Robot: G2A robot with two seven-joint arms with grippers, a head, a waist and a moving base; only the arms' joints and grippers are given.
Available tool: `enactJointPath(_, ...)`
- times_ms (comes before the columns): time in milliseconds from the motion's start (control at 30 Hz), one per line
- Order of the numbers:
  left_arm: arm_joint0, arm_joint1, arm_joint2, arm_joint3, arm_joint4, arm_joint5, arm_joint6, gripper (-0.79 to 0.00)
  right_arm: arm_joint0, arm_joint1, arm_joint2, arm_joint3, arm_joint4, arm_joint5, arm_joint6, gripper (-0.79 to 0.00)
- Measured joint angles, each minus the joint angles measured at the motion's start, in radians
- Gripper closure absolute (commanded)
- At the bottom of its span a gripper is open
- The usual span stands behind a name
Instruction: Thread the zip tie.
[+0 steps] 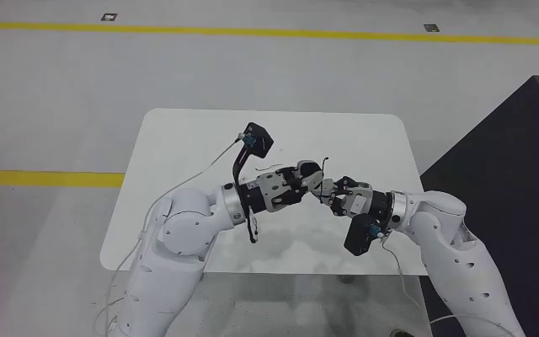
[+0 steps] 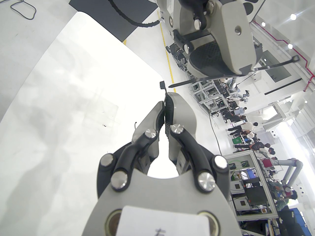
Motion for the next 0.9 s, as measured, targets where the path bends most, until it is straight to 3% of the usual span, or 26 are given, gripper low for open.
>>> enactJointPath(900, -0.010, 0.027, 0.024, -0.006, -0.020, 0.017, 0.007, 0.000, 0.000, 0.000, 0.000, 0.000, 0.000, 0.000, 0.000, 0.000)
